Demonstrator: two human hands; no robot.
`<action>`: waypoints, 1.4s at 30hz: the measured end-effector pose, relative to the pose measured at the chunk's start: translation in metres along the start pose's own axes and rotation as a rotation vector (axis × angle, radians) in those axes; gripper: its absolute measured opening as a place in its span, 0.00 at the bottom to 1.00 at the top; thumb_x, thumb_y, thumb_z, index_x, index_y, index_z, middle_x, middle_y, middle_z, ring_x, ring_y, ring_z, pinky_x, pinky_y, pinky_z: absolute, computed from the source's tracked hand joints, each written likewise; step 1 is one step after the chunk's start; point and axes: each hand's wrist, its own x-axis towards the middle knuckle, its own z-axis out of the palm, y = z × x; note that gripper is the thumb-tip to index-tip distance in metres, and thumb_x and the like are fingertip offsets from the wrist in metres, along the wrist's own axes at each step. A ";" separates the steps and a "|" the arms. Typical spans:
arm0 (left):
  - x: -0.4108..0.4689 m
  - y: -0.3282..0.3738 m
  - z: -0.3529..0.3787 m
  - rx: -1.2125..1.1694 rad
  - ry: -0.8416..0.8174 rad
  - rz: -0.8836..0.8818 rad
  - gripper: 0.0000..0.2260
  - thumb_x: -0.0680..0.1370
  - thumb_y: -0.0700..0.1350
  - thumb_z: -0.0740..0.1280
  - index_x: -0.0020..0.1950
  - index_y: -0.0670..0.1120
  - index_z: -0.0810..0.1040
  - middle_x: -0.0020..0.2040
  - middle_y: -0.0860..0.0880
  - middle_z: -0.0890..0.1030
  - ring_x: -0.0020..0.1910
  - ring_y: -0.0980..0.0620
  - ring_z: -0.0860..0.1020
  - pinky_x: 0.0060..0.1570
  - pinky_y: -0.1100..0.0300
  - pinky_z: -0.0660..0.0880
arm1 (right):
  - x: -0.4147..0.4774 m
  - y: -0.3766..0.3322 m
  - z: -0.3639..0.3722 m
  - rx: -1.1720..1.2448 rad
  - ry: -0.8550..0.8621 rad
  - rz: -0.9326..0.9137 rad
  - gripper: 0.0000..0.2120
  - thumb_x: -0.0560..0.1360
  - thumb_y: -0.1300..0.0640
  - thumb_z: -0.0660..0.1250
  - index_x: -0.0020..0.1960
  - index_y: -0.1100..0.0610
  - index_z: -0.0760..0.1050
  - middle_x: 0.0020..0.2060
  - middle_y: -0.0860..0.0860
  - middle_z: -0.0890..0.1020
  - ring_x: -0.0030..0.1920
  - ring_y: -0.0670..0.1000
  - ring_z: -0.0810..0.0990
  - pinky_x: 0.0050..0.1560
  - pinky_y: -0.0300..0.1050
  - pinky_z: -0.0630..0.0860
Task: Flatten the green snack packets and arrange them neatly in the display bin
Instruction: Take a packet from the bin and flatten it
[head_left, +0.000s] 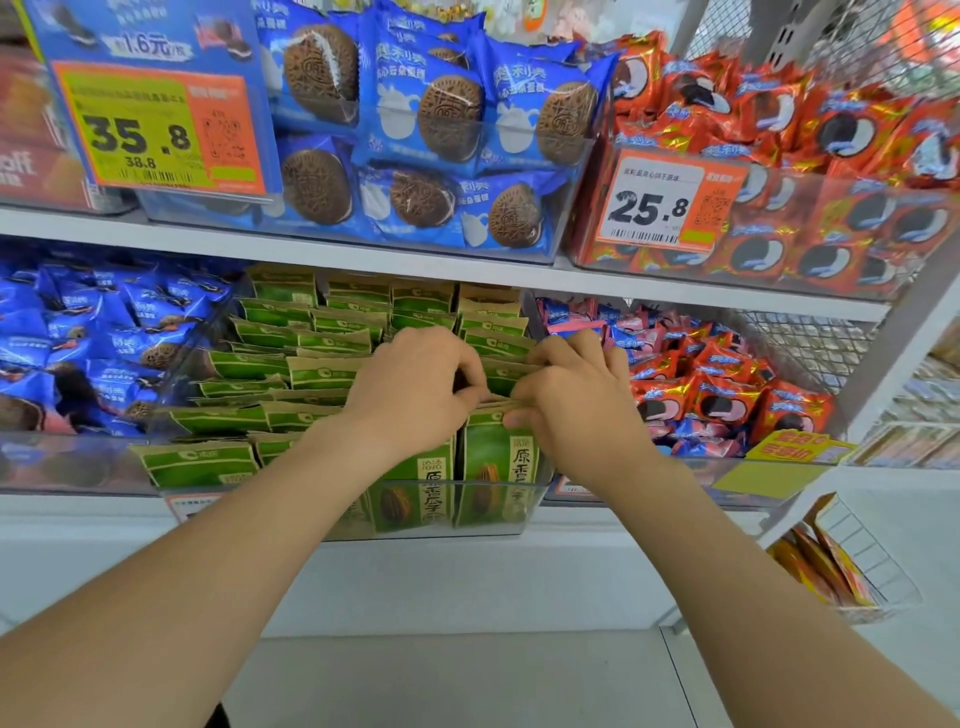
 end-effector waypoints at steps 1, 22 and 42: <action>0.001 -0.001 -0.002 -0.027 0.001 -0.025 0.05 0.82 0.50 0.71 0.49 0.57 0.86 0.48 0.58 0.84 0.42 0.56 0.81 0.48 0.54 0.81 | 0.001 0.000 0.002 0.022 0.042 0.006 0.10 0.81 0.43 0.69 0.58 0.44 0.86 0.65 0.47 0.76 0.64 0.56 0.67 0.59 0.55 0.57; -0.014 0.007 -0.017 0.294 -0.426 0.063 0.18 0.85 0.59 0.58 0.39 0.54 0.72 0.74 0.50 0.64 0.68 0.43 0.67 0.64 0.43 0.68 | 0.014 0.006 0.000 0.367 0.259 0.064 0.07 0.82 0.58 0.70 0.59 0.54 0.84 0.46 0.52 0.88 0.47 0.56 0.85 0.53 0.58 0.82; -0.025 0.001 -0.010 0.302 -0.355 0.116 0.20 0.85 0.64 0.58 0.65 0.53 0.81 0.75 0.52 0.64 0.69 0.45 0.68 0.68 0.44 0.70 | 0.043 0.001 0.014 0.266 0.220 0.149 0.15 0.78 0.57 0.75 0.64 0.53 0.81 0.61 0.56 0.79 0.65 0.62 0.74 0.64 0.60 0.71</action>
